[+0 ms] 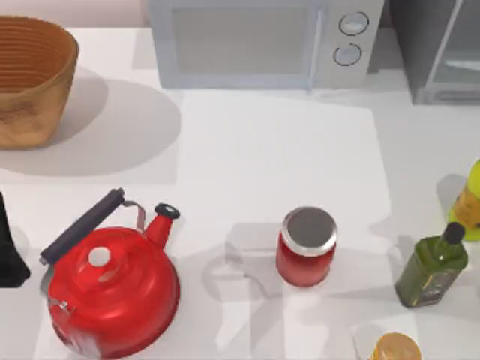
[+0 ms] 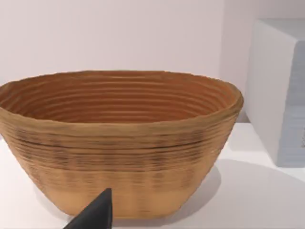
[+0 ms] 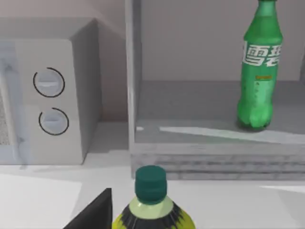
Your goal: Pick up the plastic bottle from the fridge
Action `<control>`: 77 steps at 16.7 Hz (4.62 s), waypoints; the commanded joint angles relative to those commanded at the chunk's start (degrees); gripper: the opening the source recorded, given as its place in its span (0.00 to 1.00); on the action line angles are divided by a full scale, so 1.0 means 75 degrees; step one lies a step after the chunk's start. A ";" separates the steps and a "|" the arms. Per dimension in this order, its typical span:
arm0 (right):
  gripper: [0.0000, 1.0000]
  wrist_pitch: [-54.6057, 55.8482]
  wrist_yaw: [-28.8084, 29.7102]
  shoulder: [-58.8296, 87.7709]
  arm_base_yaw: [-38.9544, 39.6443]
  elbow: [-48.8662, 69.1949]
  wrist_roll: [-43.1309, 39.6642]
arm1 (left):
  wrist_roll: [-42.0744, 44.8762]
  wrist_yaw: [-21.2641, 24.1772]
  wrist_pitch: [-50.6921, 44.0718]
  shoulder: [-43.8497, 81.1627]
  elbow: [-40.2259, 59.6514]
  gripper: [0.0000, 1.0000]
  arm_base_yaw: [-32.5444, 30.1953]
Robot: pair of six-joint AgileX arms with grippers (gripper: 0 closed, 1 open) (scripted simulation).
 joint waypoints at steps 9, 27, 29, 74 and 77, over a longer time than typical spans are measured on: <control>1.00 0.1889 -0.0596 0.2167 -0.0665 0.0174 -0.0010 | 0.0000 0.0000 0.0000 0.0000 0.0000 1.00 0.0000; 1.00 1.1367 -0.3608 1.2618 -0.3757 0.1285 0.0121 | 0.0000 0.0000 0.0000 0.0000 0.0000 1.00 0.0000; 1.00 1.1914 -0.3783 1.3214 -0.3932 0.1354 0.0130 | 0.0000 0.0000 0.0000 0.0000 0.0000 1.00 0.0000; 1.00 0.7623 -0.1582 1.7675 -0.1861 1.0023 0.0018 | 0.0000 0.0000 0.0000 0.0000 0.0000 1.00 0.0000; 0.77 0.7623 -0.1582 1.7675 -0.1861 1.0023 0.0018 | 0.0000 0.0000 0.0000 0.0000 0.0000 1.00 0.0000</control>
